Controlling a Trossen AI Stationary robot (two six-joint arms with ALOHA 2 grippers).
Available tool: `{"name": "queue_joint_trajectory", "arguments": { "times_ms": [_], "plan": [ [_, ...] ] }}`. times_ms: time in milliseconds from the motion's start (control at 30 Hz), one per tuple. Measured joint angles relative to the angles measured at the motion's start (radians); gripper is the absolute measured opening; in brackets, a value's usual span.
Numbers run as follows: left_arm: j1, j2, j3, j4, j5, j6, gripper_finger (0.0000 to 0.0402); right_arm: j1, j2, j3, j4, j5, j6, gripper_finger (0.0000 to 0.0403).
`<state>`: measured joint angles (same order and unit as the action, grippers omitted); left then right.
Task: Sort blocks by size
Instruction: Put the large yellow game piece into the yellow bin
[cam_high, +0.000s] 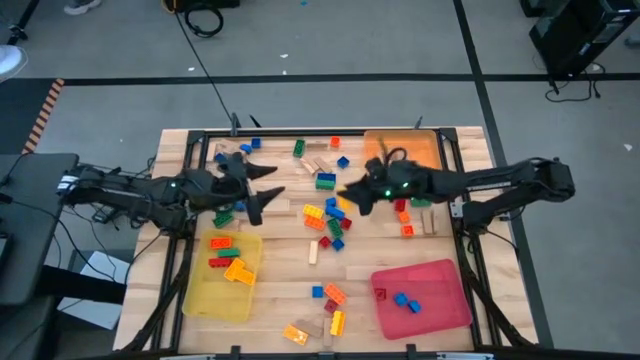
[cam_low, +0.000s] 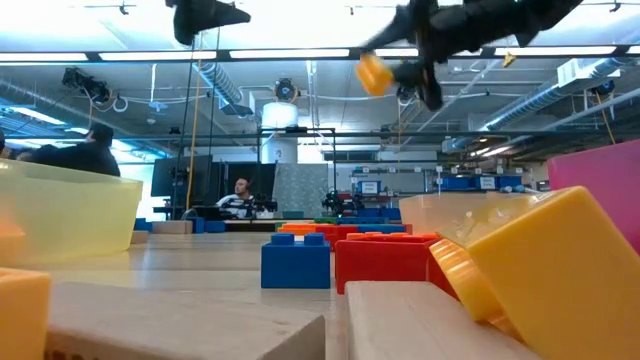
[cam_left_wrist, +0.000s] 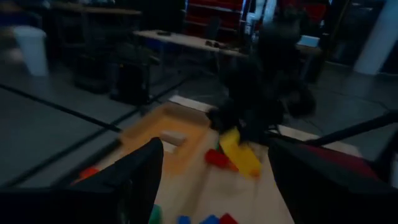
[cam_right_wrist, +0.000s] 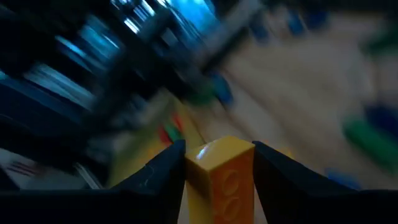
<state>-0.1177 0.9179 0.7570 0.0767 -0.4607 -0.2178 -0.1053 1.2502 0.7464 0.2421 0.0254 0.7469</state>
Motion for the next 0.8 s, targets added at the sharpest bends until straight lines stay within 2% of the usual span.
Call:
{"name": "queue_joint_trajectory", "arguments": {
  "times_ms": [200, 400, 633, 800],
  "plan": [
    [0.034, 0.137, 0.000, 0.151, 0.090, -0.077, 0.0296, -0.040, -0.033, 0.000, 0.190, -0.047, -0.095, 0.0175],
    [0.117, 0.247, 0.000, 0.282, 0.217, -0.200, 0.0296, -0.077, -0.057, 0.000, 0.201, -0.082, -0.130, 0.0177],
    [0.165, 0.331, 0.000, 0.434, 0.326, -0.242, 0.0296, -0.109, -0.059, 0.000, 0.209, -0.171, -0.130, 0.0177],
    [0.203, 0.392, 0.000, 0.533, 0.359, -0.301, 0.0296, -0.128, -0.059, 0.000, 0.259, -0.211, -0.130, 0.0178]
  ]
}}
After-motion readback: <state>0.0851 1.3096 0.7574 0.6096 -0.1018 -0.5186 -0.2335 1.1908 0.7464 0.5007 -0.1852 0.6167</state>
